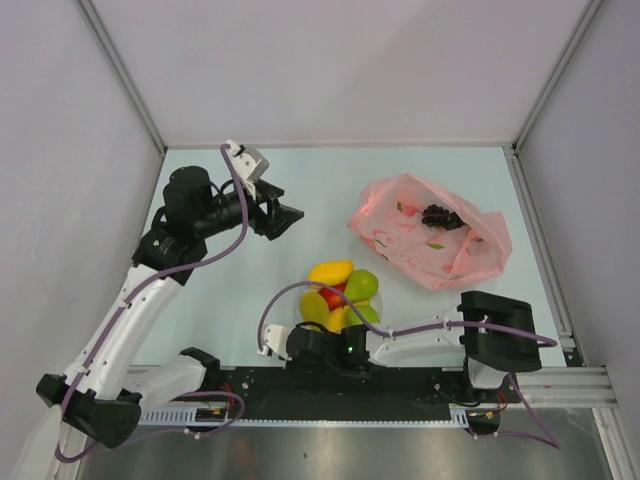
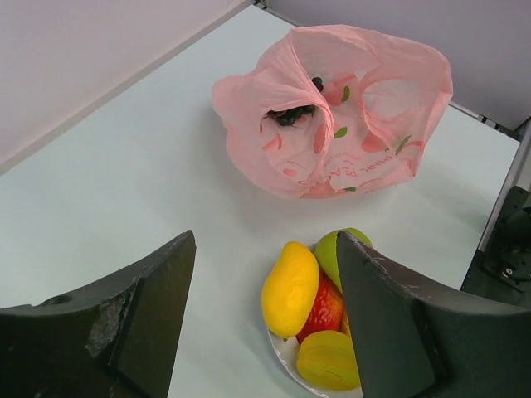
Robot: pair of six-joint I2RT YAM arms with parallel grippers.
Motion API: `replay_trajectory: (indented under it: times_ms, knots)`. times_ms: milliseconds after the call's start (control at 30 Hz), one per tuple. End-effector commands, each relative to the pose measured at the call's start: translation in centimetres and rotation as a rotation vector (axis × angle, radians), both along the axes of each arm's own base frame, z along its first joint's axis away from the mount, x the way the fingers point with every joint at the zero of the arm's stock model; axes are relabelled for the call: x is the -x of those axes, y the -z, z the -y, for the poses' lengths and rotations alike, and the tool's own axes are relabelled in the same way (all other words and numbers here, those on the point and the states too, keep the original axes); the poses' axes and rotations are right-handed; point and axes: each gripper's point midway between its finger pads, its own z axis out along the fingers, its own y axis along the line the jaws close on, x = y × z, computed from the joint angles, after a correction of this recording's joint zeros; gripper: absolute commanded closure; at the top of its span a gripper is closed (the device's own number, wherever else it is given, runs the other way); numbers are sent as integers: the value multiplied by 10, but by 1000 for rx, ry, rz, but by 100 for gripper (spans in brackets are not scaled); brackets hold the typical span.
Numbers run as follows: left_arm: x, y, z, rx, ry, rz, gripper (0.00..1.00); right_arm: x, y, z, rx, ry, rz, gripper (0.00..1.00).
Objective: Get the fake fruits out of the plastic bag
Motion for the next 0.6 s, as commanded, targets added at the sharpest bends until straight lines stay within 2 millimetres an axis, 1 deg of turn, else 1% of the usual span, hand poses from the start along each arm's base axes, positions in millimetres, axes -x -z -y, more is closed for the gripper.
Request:
replay_trajectory:
  times_ms: [0, 33, 67, 100, 133, 167, 233, 300, 400, 433, 500, 567]
  knots:
    - [1, -8, -1, 25, 3, 20, 26, 56, -55, -23, -107, -201, -78, 100]
    - [0, -8, -1, 24, 5, 15, 27, 58, -58, -17, -86, -207, -79, 100]
    - [-1, -9, -2, 26, 1, 17, 27, 59, -76, -17, -116, -218, -75, 100]
    - [-2, -8, -2, 28, -1, 13, 27, 58, -82, -14, -109, -229, -59, 100]
    - [-2, -9, -2, 29, 1, 14, 27, 56, -96, -16, -131, -237, -42, 100]
    - [-4, -9, -5, 27, -9, 10, 26, 51, -107, -13, -145, -227, -15, 100]
    - [-6, -11, -6, 28, -15, 11, 27, 39, -115, -7, -135, -206, 23, 100]
    - [-7, -12, -8, 28, -21, 11, 26, 27, -119, 1, -117, -189, 58, 100]
    - [-10, -15, -8, 29, -21, 14, 27, 11, -118, 8, -88, -167, 98, 100]
    - [-10, -17, -8, 32, -19, 18, 27, 4, -118, 10, -81, -163, 107, 100]
    - [-11, -17, -5, 54, -16, -11, 26, -2, -118, 10, -79, -152, 128, 100]
    - [-11, -18, -3, 62, -11, -12, 27, -15, -116, 10, -70, -93, 159, 100]
